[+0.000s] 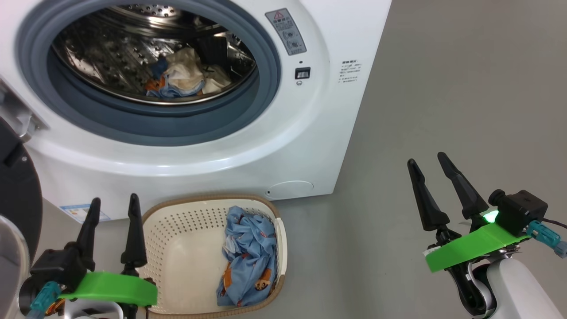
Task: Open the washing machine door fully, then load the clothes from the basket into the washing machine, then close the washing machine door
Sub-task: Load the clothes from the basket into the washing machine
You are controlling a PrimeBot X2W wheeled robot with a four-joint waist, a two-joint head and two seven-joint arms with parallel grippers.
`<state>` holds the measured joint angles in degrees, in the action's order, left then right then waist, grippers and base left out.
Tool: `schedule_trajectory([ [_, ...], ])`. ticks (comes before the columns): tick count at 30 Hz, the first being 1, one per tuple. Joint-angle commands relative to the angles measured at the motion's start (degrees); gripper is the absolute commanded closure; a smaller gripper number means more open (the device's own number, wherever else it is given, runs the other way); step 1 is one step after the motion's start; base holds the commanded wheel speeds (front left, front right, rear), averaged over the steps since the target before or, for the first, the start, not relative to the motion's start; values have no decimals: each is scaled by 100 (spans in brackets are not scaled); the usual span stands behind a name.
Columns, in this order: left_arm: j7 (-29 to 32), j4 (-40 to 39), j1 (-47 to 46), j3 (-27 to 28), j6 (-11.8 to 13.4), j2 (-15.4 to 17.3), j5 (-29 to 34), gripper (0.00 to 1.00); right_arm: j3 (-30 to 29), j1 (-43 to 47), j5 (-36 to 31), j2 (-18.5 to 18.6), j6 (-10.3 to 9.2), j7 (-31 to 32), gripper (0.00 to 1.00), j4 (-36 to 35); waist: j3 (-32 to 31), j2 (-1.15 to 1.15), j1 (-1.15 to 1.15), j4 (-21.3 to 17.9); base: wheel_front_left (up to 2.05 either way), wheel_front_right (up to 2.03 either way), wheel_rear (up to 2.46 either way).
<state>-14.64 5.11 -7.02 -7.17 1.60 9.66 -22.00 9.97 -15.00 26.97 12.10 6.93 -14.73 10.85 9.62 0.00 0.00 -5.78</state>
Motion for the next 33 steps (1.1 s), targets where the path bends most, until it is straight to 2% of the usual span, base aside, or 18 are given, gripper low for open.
schedule_trajectory([
  [1,-32,-74,-194,198,-42,99,-7,0,75,-35,-18,-7,56,-27,0,-147,61,0,0,-24,0,0,0],
  [12,47,192,-494,56,-173,156,-37,0,18,-163,-72,-119,56,-27,0,-214,615,0,0,-144,0,0,0],
  [19,119,563,-871,-91,-374,198,-90,0,-42,-350,-132,-255,56,-27,0,-292,1212,0,0,-250,0,0,0],
  [33,427,2072,-1714,-467,-771,349,-277,0,-66,-667,-213,-456,56,-27,0,-408,2028,0,0,-510,0,0,0],
])
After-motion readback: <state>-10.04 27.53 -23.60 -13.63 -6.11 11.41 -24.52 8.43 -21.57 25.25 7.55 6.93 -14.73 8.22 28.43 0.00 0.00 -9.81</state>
